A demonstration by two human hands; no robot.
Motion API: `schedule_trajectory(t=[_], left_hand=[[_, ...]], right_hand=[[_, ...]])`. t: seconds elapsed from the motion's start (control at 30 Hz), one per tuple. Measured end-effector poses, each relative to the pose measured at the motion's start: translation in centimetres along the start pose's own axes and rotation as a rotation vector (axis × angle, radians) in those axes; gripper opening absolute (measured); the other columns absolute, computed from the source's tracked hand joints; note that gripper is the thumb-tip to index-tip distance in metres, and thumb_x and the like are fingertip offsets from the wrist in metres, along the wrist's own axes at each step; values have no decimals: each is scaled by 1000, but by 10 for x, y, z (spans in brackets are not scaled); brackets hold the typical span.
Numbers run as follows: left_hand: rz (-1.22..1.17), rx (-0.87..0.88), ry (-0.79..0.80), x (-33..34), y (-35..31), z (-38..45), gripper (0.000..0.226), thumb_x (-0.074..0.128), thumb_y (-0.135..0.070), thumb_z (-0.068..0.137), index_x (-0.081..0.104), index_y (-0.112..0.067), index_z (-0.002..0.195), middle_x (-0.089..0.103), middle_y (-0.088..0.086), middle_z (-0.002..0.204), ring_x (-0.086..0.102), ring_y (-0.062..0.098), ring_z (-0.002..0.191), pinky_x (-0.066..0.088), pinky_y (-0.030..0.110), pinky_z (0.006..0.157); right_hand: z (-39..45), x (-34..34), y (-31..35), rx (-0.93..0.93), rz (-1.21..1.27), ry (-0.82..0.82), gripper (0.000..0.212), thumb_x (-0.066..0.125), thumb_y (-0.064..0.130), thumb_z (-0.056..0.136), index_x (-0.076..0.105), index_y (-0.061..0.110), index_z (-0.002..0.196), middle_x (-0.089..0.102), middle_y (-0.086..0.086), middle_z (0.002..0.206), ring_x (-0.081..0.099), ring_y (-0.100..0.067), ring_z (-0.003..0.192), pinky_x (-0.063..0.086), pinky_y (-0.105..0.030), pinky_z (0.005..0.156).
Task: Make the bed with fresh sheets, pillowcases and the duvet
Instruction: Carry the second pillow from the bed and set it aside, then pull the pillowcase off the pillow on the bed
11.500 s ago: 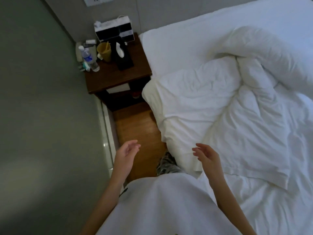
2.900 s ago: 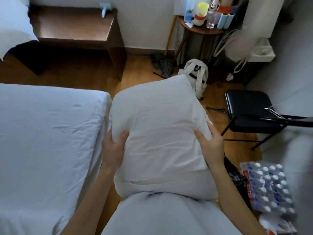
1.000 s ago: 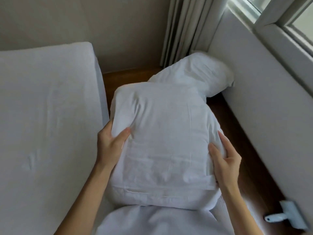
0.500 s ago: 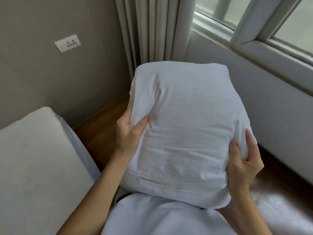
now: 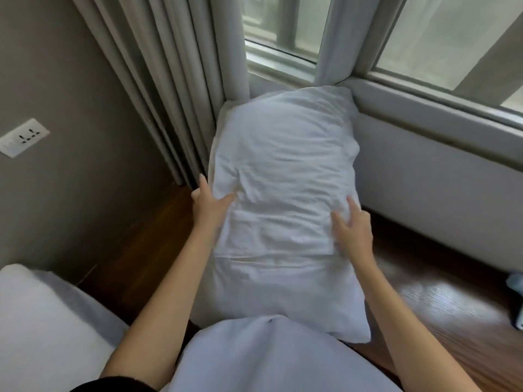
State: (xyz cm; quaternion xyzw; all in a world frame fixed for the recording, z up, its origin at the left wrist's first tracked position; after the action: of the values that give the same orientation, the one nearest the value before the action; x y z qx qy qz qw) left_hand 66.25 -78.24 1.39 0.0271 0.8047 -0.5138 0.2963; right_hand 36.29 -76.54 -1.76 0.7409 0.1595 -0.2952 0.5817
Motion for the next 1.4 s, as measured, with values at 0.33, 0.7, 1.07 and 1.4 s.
schedule_trajectory(t=[0.33,0.7,1.07,1.4], left_hand=[[329,-52,245,62,76,-24,79,58,-38,92,12,-24,154,13,7,159,17,26,144,23,41,116],[573,333,552,93,94,-67,71,51,-33,96,11,-23,154,-1,9,161,6,25,147,12,39,119],[623,559,791,174,69,-183,50,56,-22,94,43,-14,141,34,7,152,30,20,140,27,35,113],[742,831,1266,349,52,-467,39,53,-27,96,52,-19,134,59,-5,129,56,10,114,46,29,98]], right_hand=[[-40,26,-85,221,-234,291,66,47,57,89,37,22,144,33,-11,149,29,-26,138,37,-45,104],[-149,20,-89,363,-44,134,63,48,53,88,39,22,142,47,2,139,44,-22,128,40,-41,102],[-291,-64,-197,744,331,-255,41,55,28,95,49,21,135,59,0,124,54,-10,106,43,-23,84],[-444,-215,-338,871,572,-665,30,55,17,95,57,15,125,62,0,111,56,-13,103,41,-14,75]])
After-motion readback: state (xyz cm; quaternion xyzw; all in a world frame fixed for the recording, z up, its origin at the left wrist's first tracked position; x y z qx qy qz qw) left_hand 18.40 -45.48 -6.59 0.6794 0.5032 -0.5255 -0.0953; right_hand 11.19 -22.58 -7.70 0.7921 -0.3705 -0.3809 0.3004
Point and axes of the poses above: each hand's wrist, its own z-axis towards the middle knuckle, its own x-axis out of the palm, y = z × x, the point moved 1 cm from there along z, towards the middle knuckle
